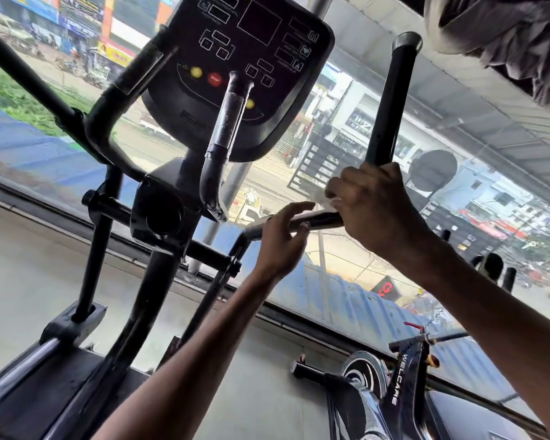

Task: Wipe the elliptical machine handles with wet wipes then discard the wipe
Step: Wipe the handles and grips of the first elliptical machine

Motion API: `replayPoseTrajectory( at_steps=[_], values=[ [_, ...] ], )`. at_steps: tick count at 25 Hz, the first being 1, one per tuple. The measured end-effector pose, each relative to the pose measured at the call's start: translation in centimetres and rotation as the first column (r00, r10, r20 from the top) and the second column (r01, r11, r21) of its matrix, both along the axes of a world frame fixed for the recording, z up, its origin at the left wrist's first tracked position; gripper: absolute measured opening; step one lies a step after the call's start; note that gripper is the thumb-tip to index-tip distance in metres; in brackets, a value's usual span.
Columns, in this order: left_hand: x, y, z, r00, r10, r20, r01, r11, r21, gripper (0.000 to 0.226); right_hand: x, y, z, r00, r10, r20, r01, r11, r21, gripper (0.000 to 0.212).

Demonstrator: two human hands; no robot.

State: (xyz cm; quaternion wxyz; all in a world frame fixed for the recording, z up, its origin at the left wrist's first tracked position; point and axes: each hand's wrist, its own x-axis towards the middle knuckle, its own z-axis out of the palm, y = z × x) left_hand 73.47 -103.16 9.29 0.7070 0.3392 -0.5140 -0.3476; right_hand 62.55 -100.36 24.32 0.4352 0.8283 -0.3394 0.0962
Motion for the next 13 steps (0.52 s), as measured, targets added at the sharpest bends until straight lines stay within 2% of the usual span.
replayPoseTrajectory(
  at_steps=[1, 3, 6, 8, 10, 13],
  values=[
    [-0.5, 0.0, 0.0, 0.999, 0.005, 0.044, -0.004, 1.000, -0.017, 0.044, 0.0, -0.1, 0.5, 0.999, -0.020, -0.041, 0.019, 1.000, -0.015, 0.004],
    [-1.4, -0.3, 0.1, 0.997, 0.026, 0.078, -0.023, 0.999, -0.035, 0.050, 0.0, -0.3, 1.4, 0.994, -0.082, -0.070, 0.083, 0.997, 0.000, 0.009],
    [-1.7, -0.6, 0.0, 0.994, 0.054, 0.091, -0.050, 0.998, -0.043, 0.051, 0.6, -0.1, 0.0, 0.965, -0.098, -0.245, 0.092, 0.995, -0.033, 0.009],
    [-1.9, -0.3, 0.1, 0.989, 0.083, 0.119, -0.078, 0.996, -0.050, 0.050, 0.7, -0.3, -0.5, 0.955, -0.048, -0.294, 0.051, 0.999, 0.000, 0.023],
    [-2.0, 0.0, 0.4, 0.982, 0.133, 0.135, -0.124, 0.990, -0.069, 0.048, 0.2, -1.1, 1.1, 0.964, -0.046, -0.262, 0.049, 0.999, 0.003, 0.022],
    [-2.1, 0.4, 1.6, 0.991, 0.112, 0.079, -0.103, 0.989, -0.106, 0.045, -0.9, -2.2, 3.8, 0.995, 0.047, -0.084, -0.038, 0.993, 0.110, 0.010]
  ],
)
